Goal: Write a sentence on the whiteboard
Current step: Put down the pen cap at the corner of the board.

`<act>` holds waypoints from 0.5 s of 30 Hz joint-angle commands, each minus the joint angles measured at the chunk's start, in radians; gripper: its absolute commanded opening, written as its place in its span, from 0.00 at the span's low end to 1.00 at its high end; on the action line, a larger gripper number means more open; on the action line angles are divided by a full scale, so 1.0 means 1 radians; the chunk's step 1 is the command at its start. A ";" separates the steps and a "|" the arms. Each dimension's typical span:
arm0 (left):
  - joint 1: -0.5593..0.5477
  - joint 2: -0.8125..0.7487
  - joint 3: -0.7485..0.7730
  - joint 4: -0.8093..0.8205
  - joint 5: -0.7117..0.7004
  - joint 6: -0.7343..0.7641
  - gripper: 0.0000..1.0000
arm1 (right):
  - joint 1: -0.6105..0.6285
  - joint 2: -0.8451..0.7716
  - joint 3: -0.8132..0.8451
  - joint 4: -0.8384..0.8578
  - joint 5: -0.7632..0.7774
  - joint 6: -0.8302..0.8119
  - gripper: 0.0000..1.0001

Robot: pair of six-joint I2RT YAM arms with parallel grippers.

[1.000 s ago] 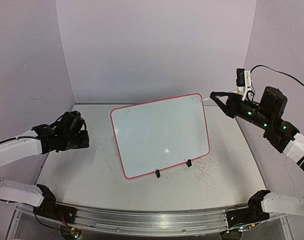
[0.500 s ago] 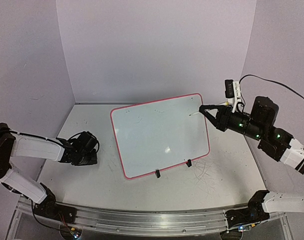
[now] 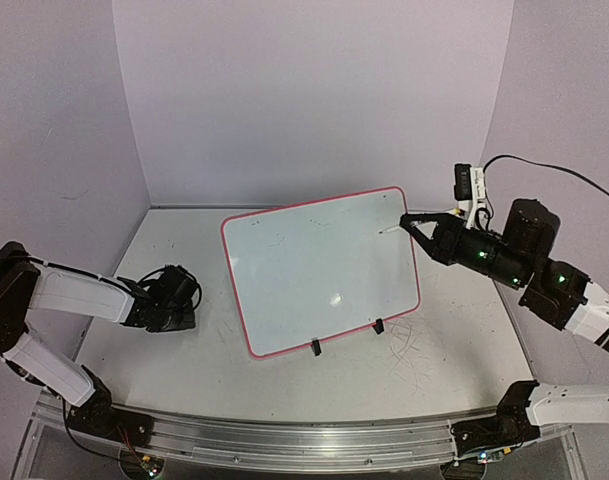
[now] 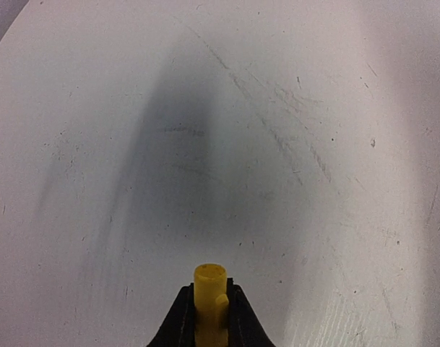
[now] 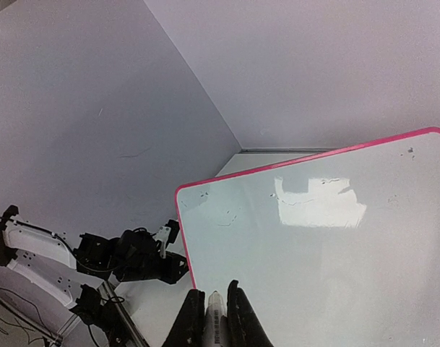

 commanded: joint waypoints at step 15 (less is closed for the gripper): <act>0.004 -0.038 0.012 0.006 -0.053 -0.032 0.29 | 0.015 -0.071 0.071 -0.080 0.086 0.026 0.00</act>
